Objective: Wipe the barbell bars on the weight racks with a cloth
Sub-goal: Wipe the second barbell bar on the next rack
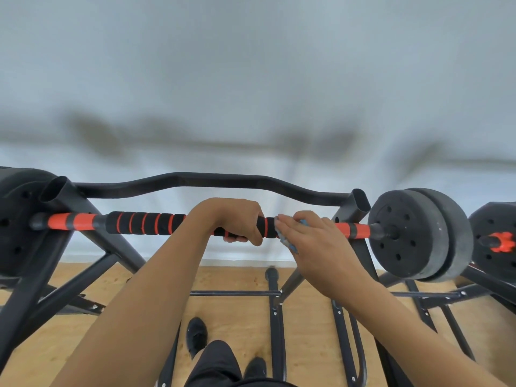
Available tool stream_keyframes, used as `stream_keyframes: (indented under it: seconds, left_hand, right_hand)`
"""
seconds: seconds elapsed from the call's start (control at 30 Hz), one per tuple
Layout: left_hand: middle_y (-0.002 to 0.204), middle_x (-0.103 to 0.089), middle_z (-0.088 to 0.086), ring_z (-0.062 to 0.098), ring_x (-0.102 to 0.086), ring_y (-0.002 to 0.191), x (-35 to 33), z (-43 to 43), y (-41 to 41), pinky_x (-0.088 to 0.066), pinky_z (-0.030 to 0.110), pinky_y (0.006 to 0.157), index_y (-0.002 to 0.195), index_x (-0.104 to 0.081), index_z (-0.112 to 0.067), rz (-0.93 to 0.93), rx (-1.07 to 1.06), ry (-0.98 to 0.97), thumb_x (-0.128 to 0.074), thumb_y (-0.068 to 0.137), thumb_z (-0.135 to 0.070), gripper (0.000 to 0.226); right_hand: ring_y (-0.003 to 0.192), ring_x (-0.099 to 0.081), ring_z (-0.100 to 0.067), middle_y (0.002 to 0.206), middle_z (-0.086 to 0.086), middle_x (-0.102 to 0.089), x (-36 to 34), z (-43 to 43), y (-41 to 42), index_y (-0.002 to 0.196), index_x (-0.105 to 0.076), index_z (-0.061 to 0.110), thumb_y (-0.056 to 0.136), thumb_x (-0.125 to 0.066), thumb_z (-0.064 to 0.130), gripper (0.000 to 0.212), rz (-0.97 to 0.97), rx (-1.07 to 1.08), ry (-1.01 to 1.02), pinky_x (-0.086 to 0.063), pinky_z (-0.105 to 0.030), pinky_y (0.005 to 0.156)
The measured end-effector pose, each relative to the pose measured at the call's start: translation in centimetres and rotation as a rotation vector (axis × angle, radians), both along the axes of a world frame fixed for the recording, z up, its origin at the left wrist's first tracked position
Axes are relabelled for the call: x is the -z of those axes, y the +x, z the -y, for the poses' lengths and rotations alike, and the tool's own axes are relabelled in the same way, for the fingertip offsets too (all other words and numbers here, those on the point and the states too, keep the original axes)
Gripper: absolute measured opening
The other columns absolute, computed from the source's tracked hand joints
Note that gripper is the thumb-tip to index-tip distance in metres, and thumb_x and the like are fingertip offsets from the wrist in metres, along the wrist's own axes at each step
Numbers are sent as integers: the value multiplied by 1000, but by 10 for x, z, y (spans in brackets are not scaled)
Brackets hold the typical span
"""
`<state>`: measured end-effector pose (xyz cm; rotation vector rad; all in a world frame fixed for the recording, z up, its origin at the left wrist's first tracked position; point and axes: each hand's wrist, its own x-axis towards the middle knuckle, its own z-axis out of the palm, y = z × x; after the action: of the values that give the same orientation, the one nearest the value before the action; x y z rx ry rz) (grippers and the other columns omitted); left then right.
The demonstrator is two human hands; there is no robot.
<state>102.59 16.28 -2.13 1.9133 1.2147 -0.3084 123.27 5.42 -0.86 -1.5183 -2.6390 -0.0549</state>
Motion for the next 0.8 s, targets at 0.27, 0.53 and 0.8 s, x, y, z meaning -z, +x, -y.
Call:
stream_keyframes:
  seconds: [0.27,0.53,0.8]
  left_hand:
    - [69,-63,-3,14,-65,57,4,22,3,-56,27,61,87,-59,-29,-79,-7,313,-75,81,-31,18]
    - [70,-56,-10,11,-56,61,15,46,5,-48,27,65,96,-57,-31,-206,17,705,-69,87,-43,19]
    - [75,-61,-6,13,-63,68,10,31,5,-55,27,69,99,-57,-32,-159,38,440,-77,82,-38,27]
  right_hand:
    - [93,-64,-10,105,12,-64,-28,-16,32,131,-59,19,103,-54,20,28,-524,335,-260,-51,-18,80]
    - [94,-52,-13,99,5,-58,-4,-50,6,104,-66,21,98,-57,22,11,-365,146,-50,-47,-27,81]
    - [125,-49,-18,134,11,-62,14,-4,9,141,-55,21,91,-63,16,51,-113,64,-25,-41,-39,99]
